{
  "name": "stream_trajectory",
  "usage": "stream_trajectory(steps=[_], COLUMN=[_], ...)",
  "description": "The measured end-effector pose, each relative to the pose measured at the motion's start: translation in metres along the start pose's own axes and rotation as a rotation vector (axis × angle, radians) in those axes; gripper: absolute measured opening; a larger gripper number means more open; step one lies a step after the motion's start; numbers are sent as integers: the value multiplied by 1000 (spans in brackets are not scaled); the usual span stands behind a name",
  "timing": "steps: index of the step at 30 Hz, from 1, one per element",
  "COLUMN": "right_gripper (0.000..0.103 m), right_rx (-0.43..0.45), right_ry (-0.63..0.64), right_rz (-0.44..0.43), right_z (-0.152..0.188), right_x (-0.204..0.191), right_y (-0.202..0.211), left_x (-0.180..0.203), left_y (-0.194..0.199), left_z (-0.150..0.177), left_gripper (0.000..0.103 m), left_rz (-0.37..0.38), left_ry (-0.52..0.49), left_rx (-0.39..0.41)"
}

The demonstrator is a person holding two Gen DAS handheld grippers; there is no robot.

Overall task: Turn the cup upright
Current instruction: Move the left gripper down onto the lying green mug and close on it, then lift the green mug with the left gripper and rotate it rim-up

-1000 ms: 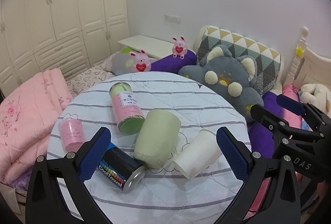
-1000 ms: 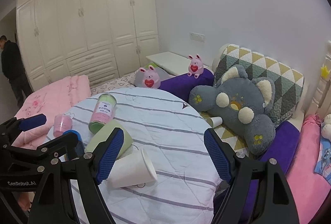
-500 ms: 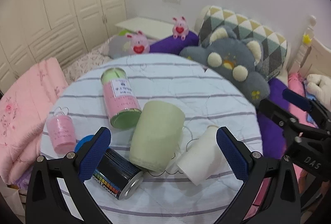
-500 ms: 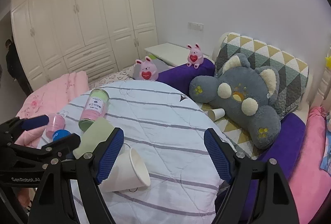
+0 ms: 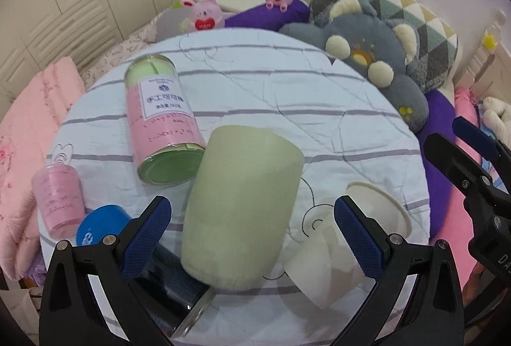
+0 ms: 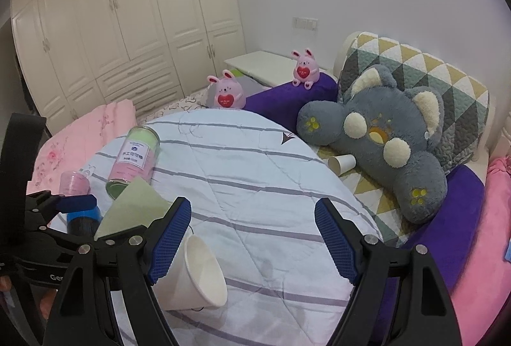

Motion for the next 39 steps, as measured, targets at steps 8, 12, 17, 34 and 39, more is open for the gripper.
stream_trajectory(steps=[8,12,17,34,39], right_gripper=[81,81,81,81,81], right_rx=[-18,-22,-33,9,10], right_ry=[-11,-8,-1,-12,-7], right_rz=[5,5,5,40,39], right_z=[-1,-1,1,-7,-7], right_x=[4,4,2,3,2], right_y=[-12,-13,-14,3,5], left_x=[-6,-7,-5,-6,-10], left_y=[-32,-34,-26,1,7], left_z=[0,2,5,-1,2], left_gripper=[103,86,85,84,83], left_rz=[-29,42,16,-20,-29], left_ry=[12,55,49,46,52], left_rx=[-100,-118,-108,-29,-18])
Point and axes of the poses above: each gripper's, at about its wrist camera, not at the fingertips, and y roughly against the way its jaws point, x to its right, z to its underside, the point moved 5 cm from there along -y, roughly the way its jaws point, and after that the axes turned 12 degrees about -z, right-handed, at the moved point
